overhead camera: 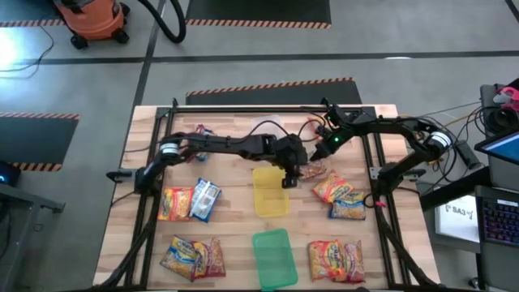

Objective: Sort Maruchan noodles
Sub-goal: Put the red noodle pack into the transparent bin

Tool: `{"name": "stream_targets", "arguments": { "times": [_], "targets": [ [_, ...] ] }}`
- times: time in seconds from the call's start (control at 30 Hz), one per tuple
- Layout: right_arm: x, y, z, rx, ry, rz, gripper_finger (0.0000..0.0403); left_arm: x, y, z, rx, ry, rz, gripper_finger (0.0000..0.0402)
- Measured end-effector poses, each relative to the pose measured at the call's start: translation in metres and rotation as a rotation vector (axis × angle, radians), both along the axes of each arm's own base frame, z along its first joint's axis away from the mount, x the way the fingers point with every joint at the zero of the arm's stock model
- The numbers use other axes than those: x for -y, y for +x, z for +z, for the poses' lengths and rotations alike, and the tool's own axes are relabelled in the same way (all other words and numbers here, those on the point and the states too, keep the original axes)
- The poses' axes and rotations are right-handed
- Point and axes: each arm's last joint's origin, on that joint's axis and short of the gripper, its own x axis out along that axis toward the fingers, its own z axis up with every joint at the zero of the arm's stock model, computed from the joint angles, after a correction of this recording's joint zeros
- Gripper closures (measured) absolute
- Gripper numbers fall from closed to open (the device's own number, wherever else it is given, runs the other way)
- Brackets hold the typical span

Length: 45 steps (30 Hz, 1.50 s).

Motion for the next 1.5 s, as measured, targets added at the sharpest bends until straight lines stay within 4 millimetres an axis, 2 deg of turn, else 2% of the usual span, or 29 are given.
{"name": "stream_targets", "arguments": {
  "times": [0.13,0.2,0.43,0.6,0.73,0.9,1.1,1.23,1.3,1.5],
  "targets": [
    [0.004,0.003,0.007,0.012,-0.030,-0.003,0.0246,0.007,-0.010,0.020,0.019,0.007,-0.019,0.0194],
    [0.007,0.006,0.015,0.031,-0.069,0.000,0.0246,0.012,-0.014,0.023,0.015,0.007,-0.027,0.0194],
    [0.015,0.011,0.048,0.091,-0.220,-0.013,0.0251,0.020,-0.021,0.007,-0.039,-0.009,-0.036,0.0194],
    [0.010,0.006,0.053,0.061,-0.231,-0.020,0.0278,0.019,-0.023,0.002,-0.050,-0.018,-0.024,0.0194],
    [0.007,0.003,0.052,0.018,-0.171,-0.036,0.0282,0.020,-0.022,0.002,-0.033,-0.007,-0.035,0.0194],
    [0.000,-0.004,0.047,-0.064,-0.077,-0.041,0.0258,0.009,-0.019,0.002,0.011,0.050,-0.012,0.0194],
    [-0.001,-0.003,0.045,-0.072,-0.057,-0.060,0.0219,-0.019,-0.021,-0.018,0.094,0.052,0.072,0.0194],
    [-0.001,-0.004,0.037,-0.106,-0.005,-0.090,0.0201,-0.038,-0.023,-0.040,0.084,0.008,0.155,0.0194],
    [-0.001,-0.004,0.031,-0.125,0.016,-0.096,0.0196,-0.043,-0.021,-0.049,0.077,0.005,0.166,0.0194],
    [0.001,-0.001,0.011,-0.148,0.069,-0.144,0.0192,-0.041,-0.015,-0.051,0.084,0.027,0.138,0.0194]
  ]
}}
